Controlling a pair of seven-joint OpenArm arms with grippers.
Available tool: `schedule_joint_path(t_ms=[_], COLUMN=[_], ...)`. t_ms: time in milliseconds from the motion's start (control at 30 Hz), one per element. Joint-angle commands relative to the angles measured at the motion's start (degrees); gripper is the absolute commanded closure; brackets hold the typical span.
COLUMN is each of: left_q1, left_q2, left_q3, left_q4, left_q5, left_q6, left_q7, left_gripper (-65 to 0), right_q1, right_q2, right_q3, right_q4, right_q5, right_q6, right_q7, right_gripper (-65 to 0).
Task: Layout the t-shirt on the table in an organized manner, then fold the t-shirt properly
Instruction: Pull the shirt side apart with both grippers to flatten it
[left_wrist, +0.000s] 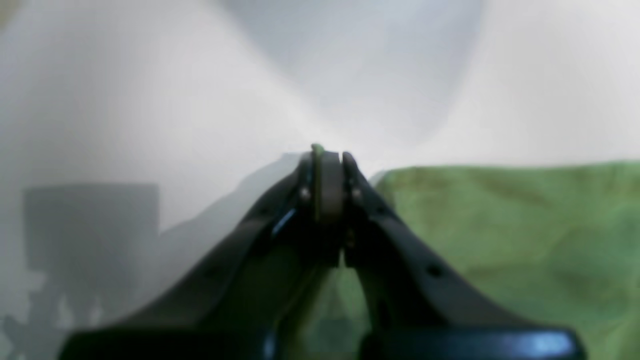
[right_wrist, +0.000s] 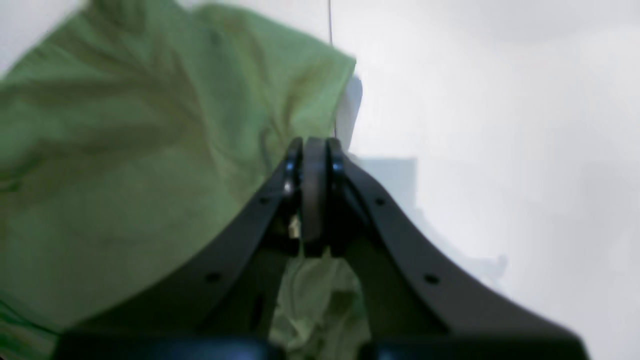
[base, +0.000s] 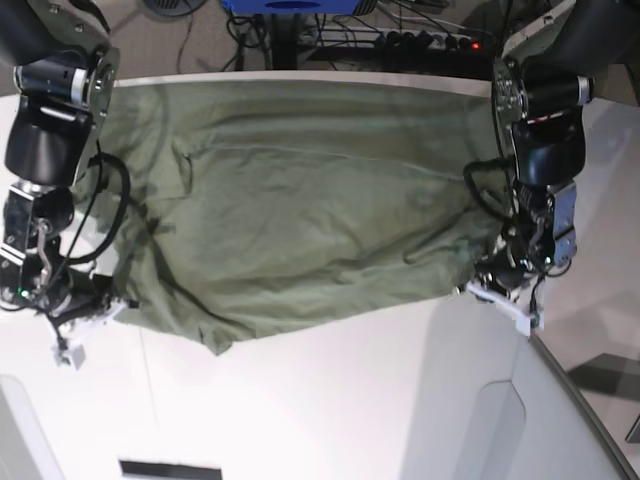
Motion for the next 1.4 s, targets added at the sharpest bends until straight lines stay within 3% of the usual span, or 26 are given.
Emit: schedule_joint_path(t_ms=[0,167,267,367,600,767,1133,1367], left_q1=[-2.7,-6.3,-7.4,-7.8,-8.0,-8.2,-7.5,-7.5], left_q2=[-1.6,-2.4,-3.1,-3.4,-3.4,-3.8,-4.9,-5.0], left_q3=[-0.2,-0.1,0.8,6.2,7.5,7.6,7.5,8.0], left_q4=[1.1,1.1,1.1,1.1,1.1,1.3,4.8,4.8], left_q5=[-0.5,-0.5,-0.5,-0.9,-1.0,-0.5,-0.5,-0.5], left_q6=[-0.3,-0.4,-0.5,-0.5,-0.5,-0.5,-0.5,-0.5], left_q7=[-1.5,-1.5,-1.5,-1.5,-1.5,-1.5,0.6,0.6], left_gripper=[0.0,0.0,0.0,0.0,0.0,0.0,0.0,0.0], right_q1=[2.1,3.4,3.7,4.3,7.1,10.7,13.1,15.1], right_q2=[1.3,2.7,4.5,6.2,10.2,13.5,18.5,20.7], right_q3=[-0.1,-0.3,-4.6,-9.3,-11.4,-17.6,-34.2,-39.7], right_q4=[0.9,0.8,-0.4,-4.7,-17.3,-25.5,-32.1,-32.2], right_q5=[0.4,0.4,0.4,0.4,0.3,0.3,0.2,0.2], right_q6=[0.2,0.3,0.3,0.3,0.8,5.9,6.1,6.2], right_q7=[0.9,1.9,5.8,9.5,23.0,30.2,50.7,53.4], right_gripper=[-0.6,-0.8,-0.8,-0.8,-0.8,-0.8,-0.6,-0.3])
